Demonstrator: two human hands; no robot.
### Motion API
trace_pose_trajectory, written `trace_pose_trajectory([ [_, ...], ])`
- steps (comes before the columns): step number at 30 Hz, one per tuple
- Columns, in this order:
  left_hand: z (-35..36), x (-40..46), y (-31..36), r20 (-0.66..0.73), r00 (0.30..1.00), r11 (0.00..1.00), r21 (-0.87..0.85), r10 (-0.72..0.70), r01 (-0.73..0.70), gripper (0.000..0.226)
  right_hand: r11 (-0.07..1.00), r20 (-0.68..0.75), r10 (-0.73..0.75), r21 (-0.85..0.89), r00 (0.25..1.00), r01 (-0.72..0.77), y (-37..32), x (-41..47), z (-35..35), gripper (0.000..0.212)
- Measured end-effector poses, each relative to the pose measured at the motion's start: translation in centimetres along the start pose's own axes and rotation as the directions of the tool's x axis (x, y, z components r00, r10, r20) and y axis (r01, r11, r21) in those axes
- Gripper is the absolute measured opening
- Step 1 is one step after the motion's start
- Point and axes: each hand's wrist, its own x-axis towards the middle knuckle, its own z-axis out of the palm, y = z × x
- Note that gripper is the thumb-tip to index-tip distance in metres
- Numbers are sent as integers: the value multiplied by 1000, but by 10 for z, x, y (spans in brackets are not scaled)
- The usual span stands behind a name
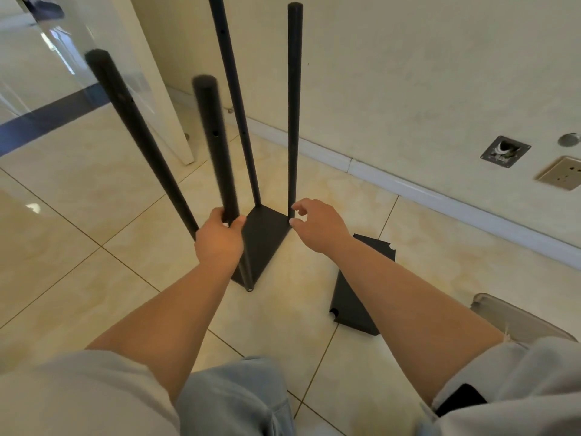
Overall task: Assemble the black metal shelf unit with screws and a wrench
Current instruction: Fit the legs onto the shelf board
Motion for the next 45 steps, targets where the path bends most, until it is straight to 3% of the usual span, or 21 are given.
trace_pose_trajectory([
  [6,19,-37,13,123,972,964,153,201,-218,31,990,-30,-21,141,999,25,-9,-15,-5,44],
  [10,29,-56,13,172,957,953,155,233,-259,18,973,-52,-18,228,998,29,-4,-29,-7,41],
  [13,33,-70,11,201,946,952,118,256,-282,10,979,41,-28,202,999,19,-1,-38,-3,38],
  [15,33,-76,10,246,937,963,41,249,-266,18,975,67,-9,223,998,-7,0,-44,1,40],
  [17,33,-79,8,322,927,981,-38,190,-188,28,967,17,35,253,999,-38,3,-48,1,37],
  [19,31,-79,5,425,905,994,-79,-29,69,43,967,-32,69,249,997,-58,7,-52,0,35],
  [21,30,-79,-2,531,787,868,-177,-313,465,54,967,-52,99,238,994,-84,12,-56,-2,35],
  [22,27,-80,-5,544,739,780,-223,-399,585,56,966,-57,116,241,992,-99,14,-58,-2,35],
  [24,21,-77,-10,424,762,716,-302,-490,629,59,960,-70,139,255,988,-117,17,-63,-4,35],
  [27,10,-68,-11,155,899,861,-260,-410,438,73,957,-87,160,259,983,-132,23,-70,-8,37],
  [30,5,-72,-3,80,986,978,-137,-144,154,52,954,-107,186,258,977,-153,32,-78,-14,38],
  [37,30,-88,9,199,970,984,78,140,-158,43,918,-163,280,334,946,-214,61,-102,-37,32],
  [45,64,-116,23,294,915,946,87,276,-314,39,891,-212,385,337,898,-302,96,-133,-60,29],
])
